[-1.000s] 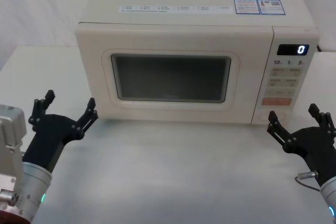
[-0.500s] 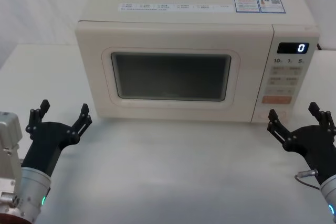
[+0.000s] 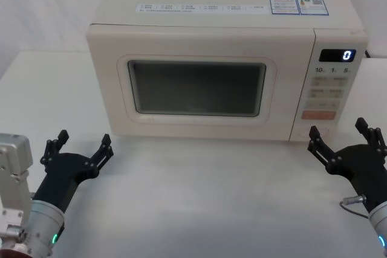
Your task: Press the button to open the microwave door with one hand; close the microwave door with the other hand.
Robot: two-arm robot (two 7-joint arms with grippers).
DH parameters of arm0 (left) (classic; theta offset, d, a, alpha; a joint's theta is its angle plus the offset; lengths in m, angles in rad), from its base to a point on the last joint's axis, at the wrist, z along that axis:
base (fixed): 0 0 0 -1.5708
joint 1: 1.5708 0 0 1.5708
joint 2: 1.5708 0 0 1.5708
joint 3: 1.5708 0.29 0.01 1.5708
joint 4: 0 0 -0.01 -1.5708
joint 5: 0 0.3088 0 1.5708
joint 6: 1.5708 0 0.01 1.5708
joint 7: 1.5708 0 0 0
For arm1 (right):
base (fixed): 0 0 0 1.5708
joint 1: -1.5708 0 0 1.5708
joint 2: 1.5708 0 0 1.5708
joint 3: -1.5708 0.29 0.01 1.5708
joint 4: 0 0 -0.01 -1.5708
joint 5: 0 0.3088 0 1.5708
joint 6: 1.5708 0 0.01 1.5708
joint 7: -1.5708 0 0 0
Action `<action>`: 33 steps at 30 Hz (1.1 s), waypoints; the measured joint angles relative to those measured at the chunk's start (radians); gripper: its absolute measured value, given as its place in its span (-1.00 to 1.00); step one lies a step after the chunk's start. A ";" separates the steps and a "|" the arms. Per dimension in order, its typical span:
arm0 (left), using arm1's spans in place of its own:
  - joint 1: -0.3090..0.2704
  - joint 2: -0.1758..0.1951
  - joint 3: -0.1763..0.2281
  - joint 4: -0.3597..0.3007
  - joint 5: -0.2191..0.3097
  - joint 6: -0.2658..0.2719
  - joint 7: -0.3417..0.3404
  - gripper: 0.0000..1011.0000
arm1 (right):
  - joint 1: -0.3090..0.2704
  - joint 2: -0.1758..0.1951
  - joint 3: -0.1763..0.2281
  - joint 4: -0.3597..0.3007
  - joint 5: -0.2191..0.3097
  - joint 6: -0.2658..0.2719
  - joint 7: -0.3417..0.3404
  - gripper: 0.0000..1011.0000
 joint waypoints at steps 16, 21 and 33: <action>-0.002 -0.003 -0.001 0.004 0.001 -0.002 0.001 0.98 | 0.000 0.000 0.000 0.000 0.000 0.000 0.000 0.98; -0.002 -0.003 0.000 0.004 0.001 -0.002 0.001 0.98 | 0.000 0.000 0.000 0.000 0.000 0.000 0.000 0.98; -0.002 -0.002 0.000 0.003 0.001 -0.003 0.001 0.98 | 0.000 0.000 -0.002 0.002 0.000 -0.001 0.000 0.98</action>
